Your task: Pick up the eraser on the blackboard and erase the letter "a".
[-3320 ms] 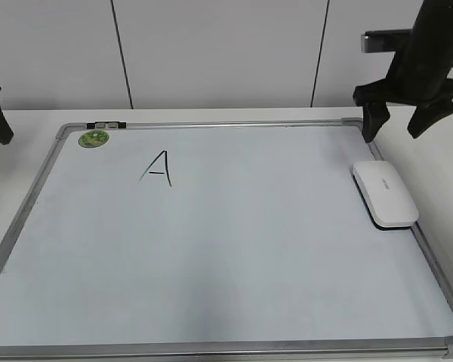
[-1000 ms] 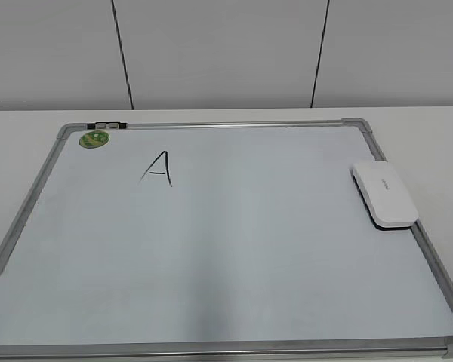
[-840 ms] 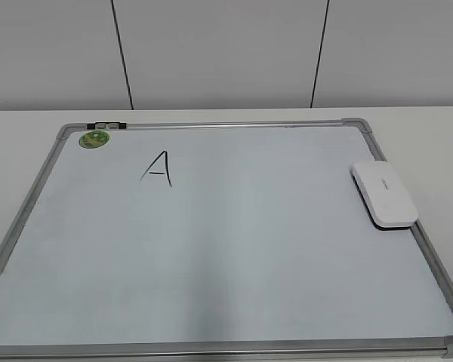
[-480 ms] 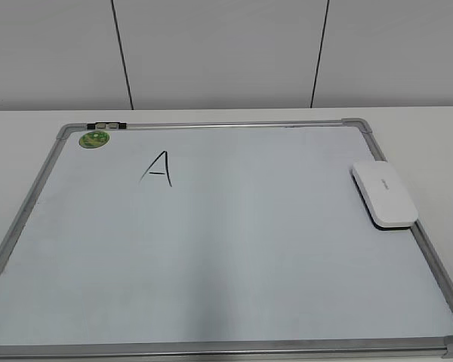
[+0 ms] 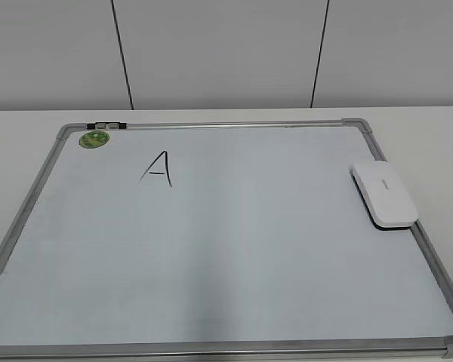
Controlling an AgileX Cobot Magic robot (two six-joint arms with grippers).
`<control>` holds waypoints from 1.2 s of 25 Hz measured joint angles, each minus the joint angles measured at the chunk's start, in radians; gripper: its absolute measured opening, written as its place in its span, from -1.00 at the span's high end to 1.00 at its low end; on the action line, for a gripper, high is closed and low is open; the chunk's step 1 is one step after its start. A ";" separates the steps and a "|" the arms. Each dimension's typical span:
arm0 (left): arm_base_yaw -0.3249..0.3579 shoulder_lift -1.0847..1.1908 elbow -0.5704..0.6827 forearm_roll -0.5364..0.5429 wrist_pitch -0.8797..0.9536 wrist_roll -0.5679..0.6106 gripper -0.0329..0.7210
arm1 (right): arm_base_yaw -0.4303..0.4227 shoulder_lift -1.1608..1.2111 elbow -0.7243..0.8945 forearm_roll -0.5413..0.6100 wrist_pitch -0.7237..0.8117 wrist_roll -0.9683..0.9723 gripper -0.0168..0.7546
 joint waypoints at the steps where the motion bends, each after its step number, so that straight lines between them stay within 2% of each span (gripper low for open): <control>1: 0.000 0.000 0.000 0.000 0.000 0.000 -0.28 | 0.000 0.000 0.000 0.000 0.000 0.000 -0.57; 5: 0.000 -0.034 0.000 0.000 -0.002 0.000 -0.26 | -0.008 -0.014 0.000 0.000 -0.002 0.001 -0.57; 12: 0.000 -0.154 0.000 0.000 -0.002 0.000 -0.26 | -0.070 -0.125 0.000 0.000 -0.002 0.001 -0.57; 21: 0.000 -0.230 0.000 0.000 0.000 0.000 -0.21 | -0.073 -0.280 0.000 0.000 0.000 0.001 -0.57; 30: 0.000 -0.235 0.000 0.000 0.002 -0.001 -0.18 | -0.073 -0.314 0.000 0.000 0.003 0.001 -0.57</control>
